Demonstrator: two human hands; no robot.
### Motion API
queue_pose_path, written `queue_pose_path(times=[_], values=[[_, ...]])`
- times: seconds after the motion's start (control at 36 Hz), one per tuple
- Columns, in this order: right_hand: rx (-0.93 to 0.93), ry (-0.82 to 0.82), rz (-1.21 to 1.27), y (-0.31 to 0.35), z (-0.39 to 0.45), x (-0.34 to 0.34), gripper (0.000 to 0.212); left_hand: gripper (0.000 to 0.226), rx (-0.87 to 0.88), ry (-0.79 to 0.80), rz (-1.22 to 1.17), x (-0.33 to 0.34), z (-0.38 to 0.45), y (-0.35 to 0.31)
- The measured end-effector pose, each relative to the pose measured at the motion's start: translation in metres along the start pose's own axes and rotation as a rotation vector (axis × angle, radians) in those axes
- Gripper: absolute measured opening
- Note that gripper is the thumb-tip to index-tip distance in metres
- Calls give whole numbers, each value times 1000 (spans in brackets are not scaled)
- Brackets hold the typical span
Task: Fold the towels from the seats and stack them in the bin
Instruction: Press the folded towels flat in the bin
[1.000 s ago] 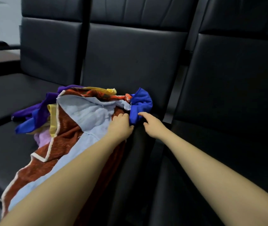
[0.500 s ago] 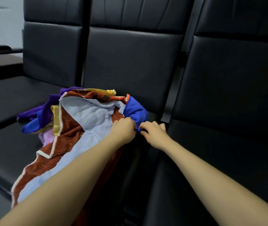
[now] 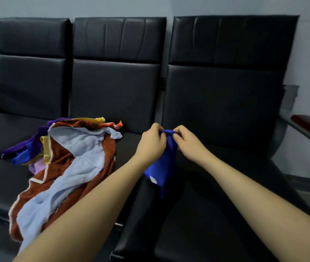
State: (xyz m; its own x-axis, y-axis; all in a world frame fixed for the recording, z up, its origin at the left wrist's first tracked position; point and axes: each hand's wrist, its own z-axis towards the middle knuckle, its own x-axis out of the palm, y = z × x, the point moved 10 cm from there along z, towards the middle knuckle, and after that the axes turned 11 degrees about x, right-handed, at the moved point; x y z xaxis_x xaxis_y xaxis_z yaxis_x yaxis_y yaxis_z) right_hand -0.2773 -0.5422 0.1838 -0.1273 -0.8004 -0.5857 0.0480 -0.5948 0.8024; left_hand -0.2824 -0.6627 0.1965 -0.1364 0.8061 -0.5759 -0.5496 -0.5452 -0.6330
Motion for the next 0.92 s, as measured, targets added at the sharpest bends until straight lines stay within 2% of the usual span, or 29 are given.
queue_pose_path(times=[0.14,0.25,0.33,0.53,0.64,0.69,0.83,0.92], values=[[-49,-36,-7,-1,-28,-52,9,10,24,-14,-106,12,-2,-46],[-55,-34,-177,-6,-45,-79,13,13,81,-31,-148,22,-2,-77],[-34,-102,-264,-15,-51,-101,10,12,107,-74,-198,24,0,-95],[44,-266,-207,-49,-59,-151,24,14,108,-110,-220,22,11,-111],[92,-355,-32,-59,-61,-170,12,15,63,-133,-239,22,12,-110],[87,-352,32,-58,-58,-171,13,16,31,-152,-245,21,13,-106],[65,-346,-26,-47,-57,-174,20,15,49,-181,-247,17,19,-108],[46,-365,-132,-42,-53,-174,14,14,99,-136,-234,19,24,-115]])
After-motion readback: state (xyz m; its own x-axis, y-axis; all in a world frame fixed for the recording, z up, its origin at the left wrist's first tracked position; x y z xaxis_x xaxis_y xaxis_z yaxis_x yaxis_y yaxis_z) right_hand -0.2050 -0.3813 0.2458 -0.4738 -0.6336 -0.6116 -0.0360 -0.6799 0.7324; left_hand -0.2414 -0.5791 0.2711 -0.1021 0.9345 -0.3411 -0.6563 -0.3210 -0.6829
